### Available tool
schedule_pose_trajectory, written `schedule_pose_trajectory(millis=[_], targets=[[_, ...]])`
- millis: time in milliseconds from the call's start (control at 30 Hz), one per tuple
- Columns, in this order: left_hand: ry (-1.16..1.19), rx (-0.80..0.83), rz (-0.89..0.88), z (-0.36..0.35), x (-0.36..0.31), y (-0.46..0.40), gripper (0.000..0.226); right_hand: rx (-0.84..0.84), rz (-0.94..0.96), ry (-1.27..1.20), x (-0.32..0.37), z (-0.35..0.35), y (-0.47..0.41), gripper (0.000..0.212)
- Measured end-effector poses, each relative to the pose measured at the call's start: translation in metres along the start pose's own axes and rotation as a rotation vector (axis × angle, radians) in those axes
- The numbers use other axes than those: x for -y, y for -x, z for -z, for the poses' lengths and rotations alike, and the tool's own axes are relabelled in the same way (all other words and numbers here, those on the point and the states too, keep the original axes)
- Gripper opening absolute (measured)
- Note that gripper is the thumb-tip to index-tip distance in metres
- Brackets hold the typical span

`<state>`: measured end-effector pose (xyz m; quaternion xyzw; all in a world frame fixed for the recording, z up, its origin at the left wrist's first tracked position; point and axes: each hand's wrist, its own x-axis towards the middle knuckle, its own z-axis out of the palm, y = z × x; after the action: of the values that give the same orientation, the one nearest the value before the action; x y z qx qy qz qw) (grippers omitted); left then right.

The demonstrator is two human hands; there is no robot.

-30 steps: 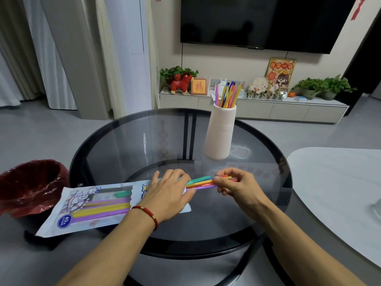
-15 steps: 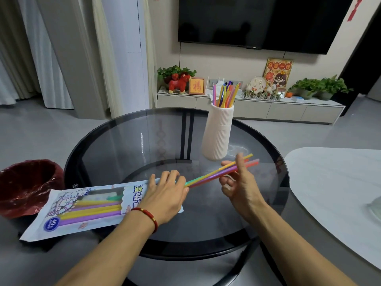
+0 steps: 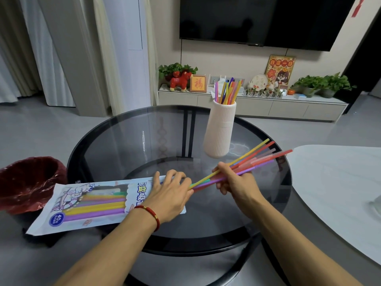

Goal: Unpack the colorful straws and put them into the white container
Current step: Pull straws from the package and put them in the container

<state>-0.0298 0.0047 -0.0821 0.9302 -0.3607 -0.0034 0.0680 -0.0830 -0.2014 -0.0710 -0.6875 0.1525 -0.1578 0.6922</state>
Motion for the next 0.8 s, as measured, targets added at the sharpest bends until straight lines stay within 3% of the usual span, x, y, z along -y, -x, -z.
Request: schedule_pose_trajectory(millis=[167,300,433,567,800], targets=[[0.029,0.008,0.027,-0.003,0.003,0.001,0.026,-0.155,0.18,0.147,0.032,0.031,0.001,0.025],[0.033,-0.012,0.012,-0.005,0.003,0.002,0.021,-0.244,0.339,0.465,0.051,0.047,0.005,0.024],[0.027,-0.024,0.0,-0.007,0.003,0.005,0.024,-0.12,0.374,0.731,0.069,0.04,-0.004,0.026],[0.024,-0.023,-0.007,-0.008,0.002,0.007,0.029,0.07,0.27,0.876,0.055,0.021,-0.01,0.022],[0.025,-0.031,0.0,-0.01,0.002,0.004,0.032,0.045,0.271,0.775,0.038,0.015,-0.016,0.024]])
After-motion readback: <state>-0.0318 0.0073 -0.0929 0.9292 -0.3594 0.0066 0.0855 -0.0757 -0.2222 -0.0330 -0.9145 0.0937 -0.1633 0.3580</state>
